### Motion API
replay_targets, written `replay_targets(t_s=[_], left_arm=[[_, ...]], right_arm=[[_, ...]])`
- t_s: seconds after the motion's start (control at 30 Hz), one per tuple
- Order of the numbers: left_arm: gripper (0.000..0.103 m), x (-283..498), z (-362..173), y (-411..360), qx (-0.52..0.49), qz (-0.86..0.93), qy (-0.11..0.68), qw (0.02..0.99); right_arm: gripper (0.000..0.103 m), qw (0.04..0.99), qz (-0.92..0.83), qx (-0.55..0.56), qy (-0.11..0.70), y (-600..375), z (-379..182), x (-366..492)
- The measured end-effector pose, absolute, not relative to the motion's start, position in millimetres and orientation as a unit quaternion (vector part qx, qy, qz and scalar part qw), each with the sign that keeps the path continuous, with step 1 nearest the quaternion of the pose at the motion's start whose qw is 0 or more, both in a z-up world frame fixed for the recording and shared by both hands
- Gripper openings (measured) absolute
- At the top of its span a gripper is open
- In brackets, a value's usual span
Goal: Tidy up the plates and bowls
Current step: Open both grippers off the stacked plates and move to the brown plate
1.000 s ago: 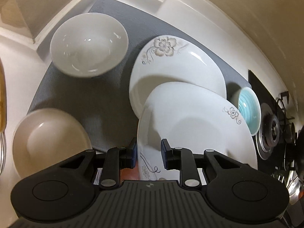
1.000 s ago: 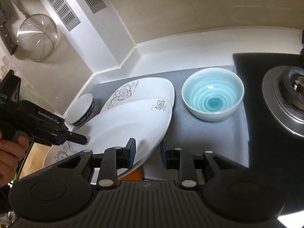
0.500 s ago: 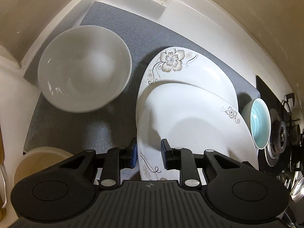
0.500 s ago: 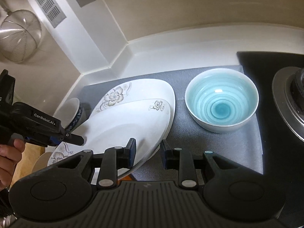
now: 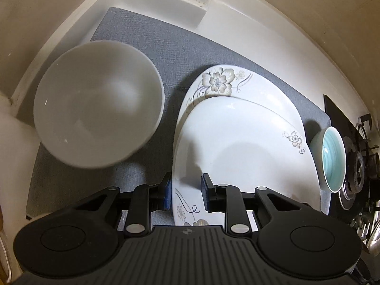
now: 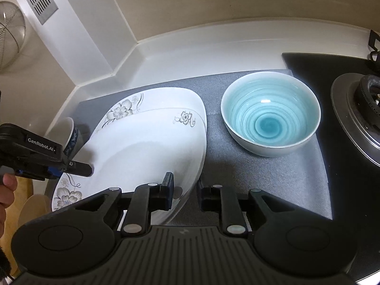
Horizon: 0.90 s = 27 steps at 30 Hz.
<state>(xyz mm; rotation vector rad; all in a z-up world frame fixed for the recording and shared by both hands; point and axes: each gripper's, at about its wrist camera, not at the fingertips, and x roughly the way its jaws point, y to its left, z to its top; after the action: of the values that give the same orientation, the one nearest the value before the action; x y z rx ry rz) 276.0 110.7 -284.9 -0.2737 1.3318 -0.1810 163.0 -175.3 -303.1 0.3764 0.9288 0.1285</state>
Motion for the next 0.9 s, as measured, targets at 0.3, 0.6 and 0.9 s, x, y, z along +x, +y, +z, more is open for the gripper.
replay_targets(t_s=[0.3, 0.6, 0.9], left_arm=[[0.026, 255.4, -273.5, 124.9, -0.141, -0.109, 0.61, 0.772], [0.026, 230.4, -265.1, 134.3, -0.172, -0.114, 0.6, 0.773], [0.018, 232.0, -270.3, 130.5, -0.167, -0.105, 0.598, 0.777]], right_arm=[[0.022, 0.871, 0.066, 0.18, 0.452, -176.8, -300.9, 161.7], [0.022, 0.864, 0.075, 0.198, 0.457, -184.2, -298.8, 155.1], [0.016, 0.859, 0.062, 0.216, 0.459, -186.3, -299.6, 156.5]])
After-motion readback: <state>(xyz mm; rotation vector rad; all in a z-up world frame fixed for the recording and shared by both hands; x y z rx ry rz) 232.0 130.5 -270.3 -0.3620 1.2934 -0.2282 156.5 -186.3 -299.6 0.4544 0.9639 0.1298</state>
